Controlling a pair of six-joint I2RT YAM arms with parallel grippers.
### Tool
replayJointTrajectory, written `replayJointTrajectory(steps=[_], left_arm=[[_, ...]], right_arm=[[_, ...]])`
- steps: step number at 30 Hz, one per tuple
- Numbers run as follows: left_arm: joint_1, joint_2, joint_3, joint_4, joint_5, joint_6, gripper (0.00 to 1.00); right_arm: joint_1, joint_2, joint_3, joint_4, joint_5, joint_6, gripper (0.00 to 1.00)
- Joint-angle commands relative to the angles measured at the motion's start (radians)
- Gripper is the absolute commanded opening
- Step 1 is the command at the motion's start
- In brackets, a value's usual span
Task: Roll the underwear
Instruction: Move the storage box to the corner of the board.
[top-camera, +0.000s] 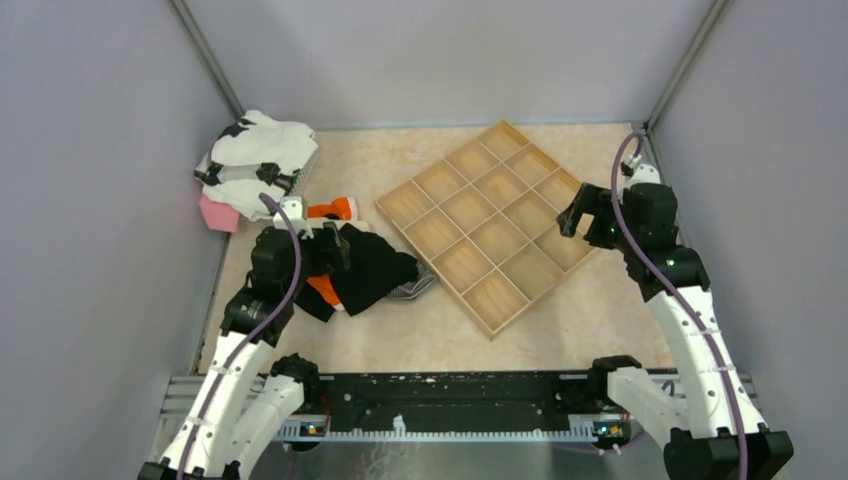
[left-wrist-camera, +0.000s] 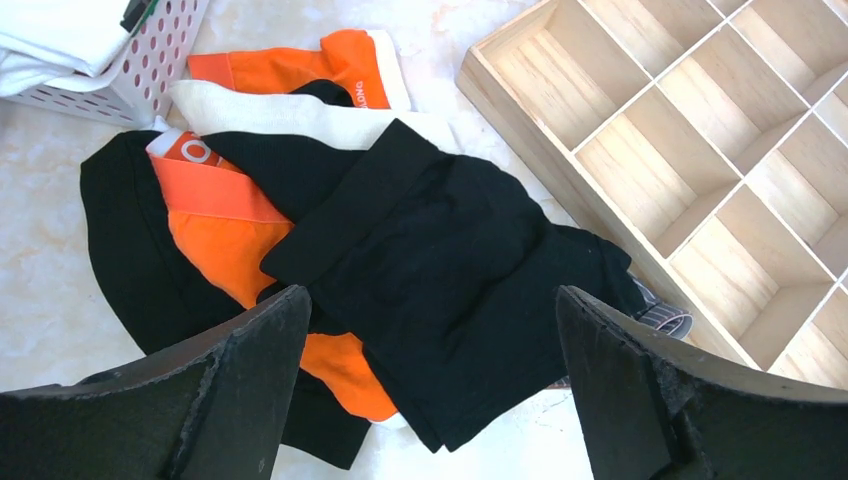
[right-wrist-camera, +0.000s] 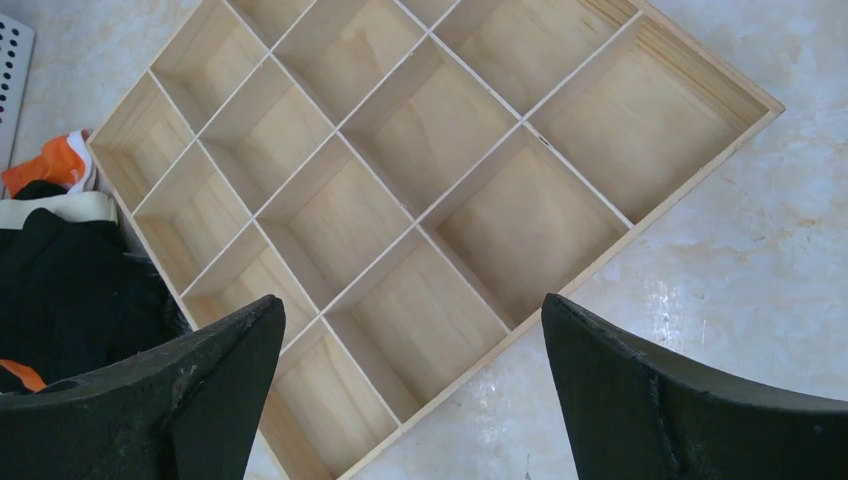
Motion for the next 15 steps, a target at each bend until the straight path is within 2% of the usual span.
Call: replayJointTrajectory(steps=[1, 5, 9, 12, 15], left_arm=[[0.005, 0.019, 0.030, 0.037, 0.041, 0.009, 0.99], [0.005, 0.087, 0.090, -0.012, 0.079, -0.029, 0.99], [0.001, 0.116, 0.159, -0.101, -0.011, -0.154, 0.99], [-0.001, 0.095, 0.148, -0.091, 0.041, -0.208, 0.99], [-0.001, 0.095, 0.151, -0.132, 0.007, -0.226, 0.99]], right_arm=[[-0.004, -0.039, 0.031, 0.000, 0.000, 0.023, 0.97], [-0.005, -0.047, 0.031, -0.016, 0.005, -0.002, 0.98], [-0.004, -0.038, 0.034, -0.020, -0.065, -0.032, 0.98], [-0.004, -0.040, 0.020, -0.007, -0.110, -0.035, 0.99], [-0.005, -0.032, 0.017, -0.010, -0.116, -0.038, 0.99]])
